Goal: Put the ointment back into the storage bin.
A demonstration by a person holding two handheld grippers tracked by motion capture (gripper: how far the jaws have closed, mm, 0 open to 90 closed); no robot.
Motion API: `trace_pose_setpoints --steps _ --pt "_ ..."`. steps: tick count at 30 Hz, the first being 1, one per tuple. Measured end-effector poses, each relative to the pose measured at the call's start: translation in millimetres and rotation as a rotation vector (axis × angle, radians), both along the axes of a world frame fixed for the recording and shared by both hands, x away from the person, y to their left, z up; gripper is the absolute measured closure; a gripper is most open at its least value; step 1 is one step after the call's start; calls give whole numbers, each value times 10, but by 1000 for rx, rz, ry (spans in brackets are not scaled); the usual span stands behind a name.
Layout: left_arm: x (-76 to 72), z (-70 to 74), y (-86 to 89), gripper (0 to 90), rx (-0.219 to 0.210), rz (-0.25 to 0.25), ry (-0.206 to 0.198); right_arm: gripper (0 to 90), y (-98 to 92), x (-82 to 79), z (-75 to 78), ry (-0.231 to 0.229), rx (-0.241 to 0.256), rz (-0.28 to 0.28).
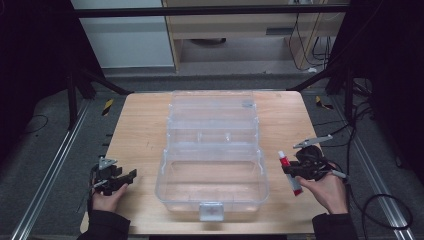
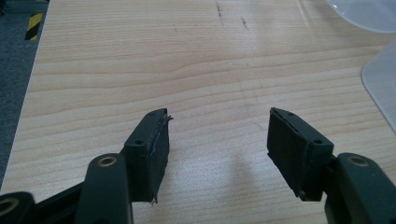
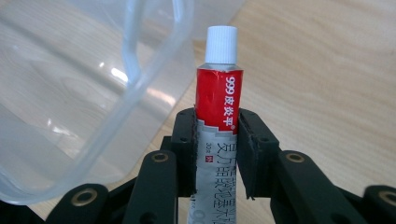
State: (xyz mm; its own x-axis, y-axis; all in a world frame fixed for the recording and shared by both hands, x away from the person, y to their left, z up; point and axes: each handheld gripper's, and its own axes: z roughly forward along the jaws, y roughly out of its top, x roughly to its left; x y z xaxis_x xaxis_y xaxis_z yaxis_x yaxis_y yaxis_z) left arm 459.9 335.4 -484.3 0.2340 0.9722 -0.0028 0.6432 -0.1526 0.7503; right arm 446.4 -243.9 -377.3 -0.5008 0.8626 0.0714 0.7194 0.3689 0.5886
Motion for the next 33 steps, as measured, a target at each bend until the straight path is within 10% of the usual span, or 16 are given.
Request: trace_pose_setpoints --steps 13,33 --pt "10 -11 -15 386 -5 -5 11 698 168 17 433 -109 22 152" --pt "17 -13 -15 386 -8 -6 13 697 836 180 763 -105 -55 472"
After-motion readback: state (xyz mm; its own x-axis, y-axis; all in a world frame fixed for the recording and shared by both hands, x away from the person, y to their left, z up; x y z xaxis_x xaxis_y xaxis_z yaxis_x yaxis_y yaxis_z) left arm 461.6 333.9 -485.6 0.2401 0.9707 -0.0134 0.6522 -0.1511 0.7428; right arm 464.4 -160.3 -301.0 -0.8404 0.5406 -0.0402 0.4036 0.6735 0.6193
